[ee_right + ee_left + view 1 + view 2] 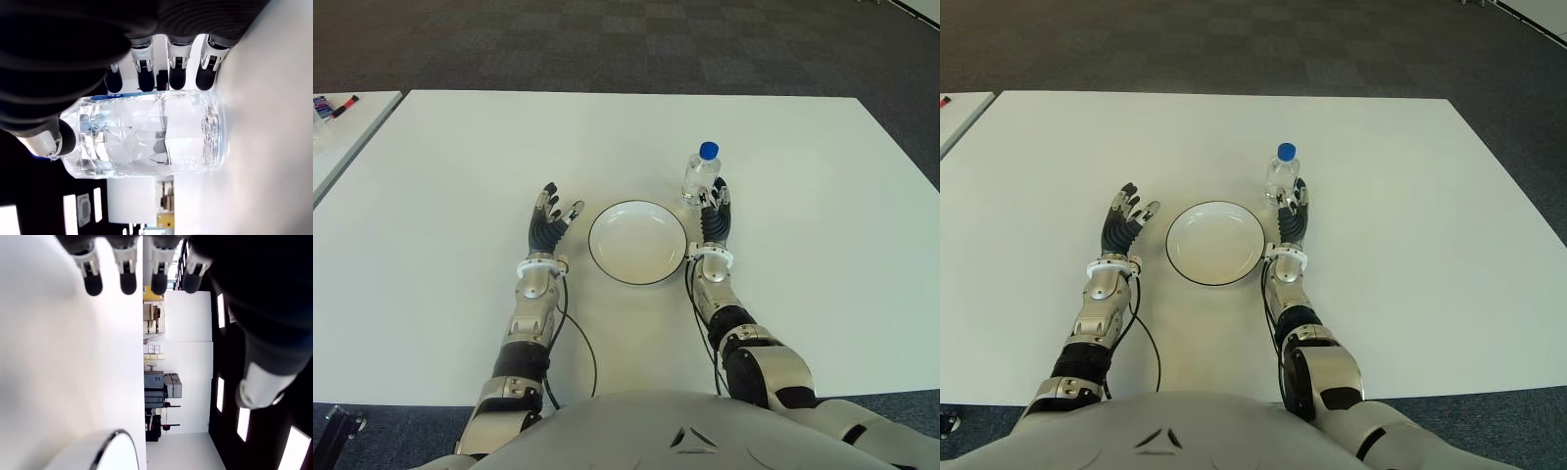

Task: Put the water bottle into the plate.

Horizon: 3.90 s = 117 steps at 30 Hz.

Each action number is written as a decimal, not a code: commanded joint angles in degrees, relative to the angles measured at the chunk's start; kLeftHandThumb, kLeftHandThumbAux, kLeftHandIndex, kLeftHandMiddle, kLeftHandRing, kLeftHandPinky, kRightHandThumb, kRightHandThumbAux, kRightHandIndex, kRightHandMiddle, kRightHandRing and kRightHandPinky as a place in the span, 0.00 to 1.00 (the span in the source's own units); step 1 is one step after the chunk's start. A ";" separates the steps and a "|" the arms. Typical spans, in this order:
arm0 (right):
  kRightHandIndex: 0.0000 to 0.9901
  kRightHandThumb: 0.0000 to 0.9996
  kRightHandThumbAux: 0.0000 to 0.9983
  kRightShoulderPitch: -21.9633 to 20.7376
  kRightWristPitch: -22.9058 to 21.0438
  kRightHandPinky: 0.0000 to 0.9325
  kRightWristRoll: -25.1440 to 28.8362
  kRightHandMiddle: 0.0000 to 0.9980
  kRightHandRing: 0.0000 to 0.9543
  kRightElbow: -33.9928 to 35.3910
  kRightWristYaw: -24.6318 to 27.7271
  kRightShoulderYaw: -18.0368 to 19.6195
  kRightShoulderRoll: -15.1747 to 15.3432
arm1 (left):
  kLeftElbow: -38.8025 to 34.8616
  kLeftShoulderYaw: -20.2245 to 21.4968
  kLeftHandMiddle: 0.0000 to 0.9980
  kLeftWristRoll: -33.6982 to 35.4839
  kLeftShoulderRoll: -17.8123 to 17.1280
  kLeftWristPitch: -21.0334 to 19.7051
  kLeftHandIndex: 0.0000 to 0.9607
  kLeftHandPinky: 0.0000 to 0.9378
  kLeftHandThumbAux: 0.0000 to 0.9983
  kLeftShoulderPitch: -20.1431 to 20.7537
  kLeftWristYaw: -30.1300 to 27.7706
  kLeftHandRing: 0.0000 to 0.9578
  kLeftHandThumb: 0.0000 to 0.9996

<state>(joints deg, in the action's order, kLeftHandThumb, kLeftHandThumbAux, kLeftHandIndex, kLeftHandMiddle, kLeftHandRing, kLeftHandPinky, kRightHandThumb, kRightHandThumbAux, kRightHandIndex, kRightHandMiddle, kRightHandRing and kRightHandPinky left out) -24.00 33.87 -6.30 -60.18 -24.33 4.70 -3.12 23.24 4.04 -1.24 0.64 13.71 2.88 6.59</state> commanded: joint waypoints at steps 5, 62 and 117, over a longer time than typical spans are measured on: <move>0.00 0.56 0.40 -0.59 -4.52 0.00 -5.94 0.00 0.00 -1.92 -6.51 -3.63 1.52 | 0.82 0.49 0.06 0.25 0.14 -0.30 0.07 0.08 0.67 -0.25 0.36 0.04 0.18; 0.00 0.49 0.36 -0.14 -18.86 0.02 -19.61 0.00 0.00 1.24 -19.10 -16.91 7.28 | 0.52 -0.27 0.07 -0.37 0.52 -0.15 0.06 0.06 0.67 -0.40 0.61 0.04 0.17; 0.00 0.00 0.68 0.49 -17.62 0.11 -21.83 0.06 0.09 1.35 -22.28 -19.67 8.42 | 1.05 -0.14 0.08 -0.94 0.25 0.33 0.07 0.08 0.67 -0.19 0.79 0.06 0.17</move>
<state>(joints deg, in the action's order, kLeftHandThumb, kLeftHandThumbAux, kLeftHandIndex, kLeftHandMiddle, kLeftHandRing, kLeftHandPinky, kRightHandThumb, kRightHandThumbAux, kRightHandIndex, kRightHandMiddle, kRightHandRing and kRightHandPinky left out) -24.88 17.41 -27.74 -58.06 -46.89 -14.76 5.29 23.29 3.91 -1.40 1.30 13.77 2.89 6.79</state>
